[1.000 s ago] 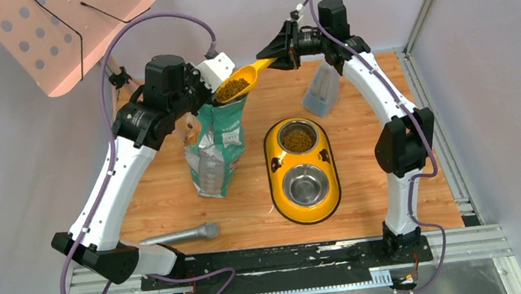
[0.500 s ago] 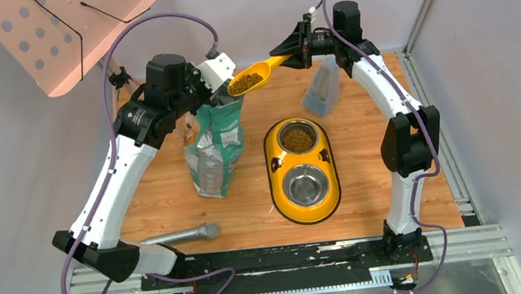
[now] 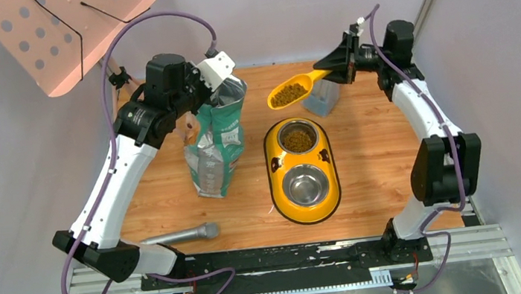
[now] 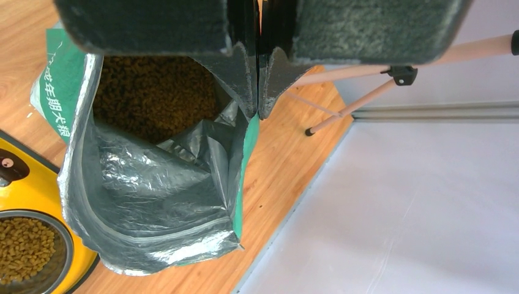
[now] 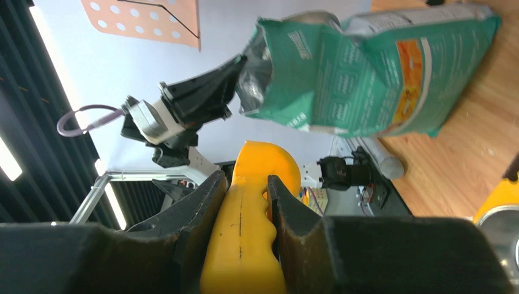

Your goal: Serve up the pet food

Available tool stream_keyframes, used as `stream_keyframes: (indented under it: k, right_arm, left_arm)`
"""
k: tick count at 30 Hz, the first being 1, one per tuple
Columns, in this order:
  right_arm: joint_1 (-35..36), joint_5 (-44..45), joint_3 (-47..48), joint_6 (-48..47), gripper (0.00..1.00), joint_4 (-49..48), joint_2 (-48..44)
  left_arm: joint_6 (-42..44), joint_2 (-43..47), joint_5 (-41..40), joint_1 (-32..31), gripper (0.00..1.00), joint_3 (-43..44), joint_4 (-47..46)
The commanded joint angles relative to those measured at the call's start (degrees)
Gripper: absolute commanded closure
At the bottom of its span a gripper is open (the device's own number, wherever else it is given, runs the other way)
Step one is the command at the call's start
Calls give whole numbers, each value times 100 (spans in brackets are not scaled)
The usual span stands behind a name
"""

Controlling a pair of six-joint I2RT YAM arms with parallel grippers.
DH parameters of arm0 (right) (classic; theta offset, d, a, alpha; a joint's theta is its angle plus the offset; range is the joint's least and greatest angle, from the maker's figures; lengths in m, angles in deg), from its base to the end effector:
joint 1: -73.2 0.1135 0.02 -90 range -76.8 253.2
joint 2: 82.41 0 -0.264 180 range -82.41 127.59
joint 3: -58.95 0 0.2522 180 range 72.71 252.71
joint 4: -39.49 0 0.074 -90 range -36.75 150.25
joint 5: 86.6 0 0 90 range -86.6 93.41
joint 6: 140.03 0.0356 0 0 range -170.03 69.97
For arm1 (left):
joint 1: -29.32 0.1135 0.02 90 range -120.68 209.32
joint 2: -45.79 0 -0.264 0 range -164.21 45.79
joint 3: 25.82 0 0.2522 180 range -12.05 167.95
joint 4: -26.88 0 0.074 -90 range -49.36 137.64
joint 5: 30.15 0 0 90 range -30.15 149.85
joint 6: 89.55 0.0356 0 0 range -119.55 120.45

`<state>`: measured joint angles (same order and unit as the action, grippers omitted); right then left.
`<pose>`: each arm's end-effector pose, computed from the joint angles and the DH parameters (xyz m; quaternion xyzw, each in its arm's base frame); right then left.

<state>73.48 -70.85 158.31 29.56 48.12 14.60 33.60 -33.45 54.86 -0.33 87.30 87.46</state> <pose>0.3872 0.0362 0.3767 0.0689 0.7142 0.6862 0.1194 0.2430 -0.1348 0.4643 0.4236 0.7378 0.0530 0.5229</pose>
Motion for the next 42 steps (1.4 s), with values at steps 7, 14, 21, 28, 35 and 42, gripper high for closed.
stream_keyframes:
  k: [7,14,21,28,35,42]
  right_arm:
    - [-765,-983,-2624,-101,100,-1481,-1158]
    - [-1446,-1613,-3371,-2175,100,-192,-1225]
    - [-1614,-995,-3444,-5347,100,2661,-1153]
    - [-1642,345,-3144,-6658,100,3404,-1032]
    - [-1572,1399,-2813,-7562,100,3958,-931]
    - [-1020,2116,-2821,-7903,100,4125,-1336]
  left_arm:
    - [-332,105,288,-6,100,137,-1179]
    - [-451,164,410,-6,100,153,-1326]
    - [-510,322,464,2,100,-36,-1630]
    - [-523,590,464,-6,100,-204,-1623]
    - [-470,712,464,-6,100,-345,-1741]
    - [-450,706,618,-6,100,-355,-1739]
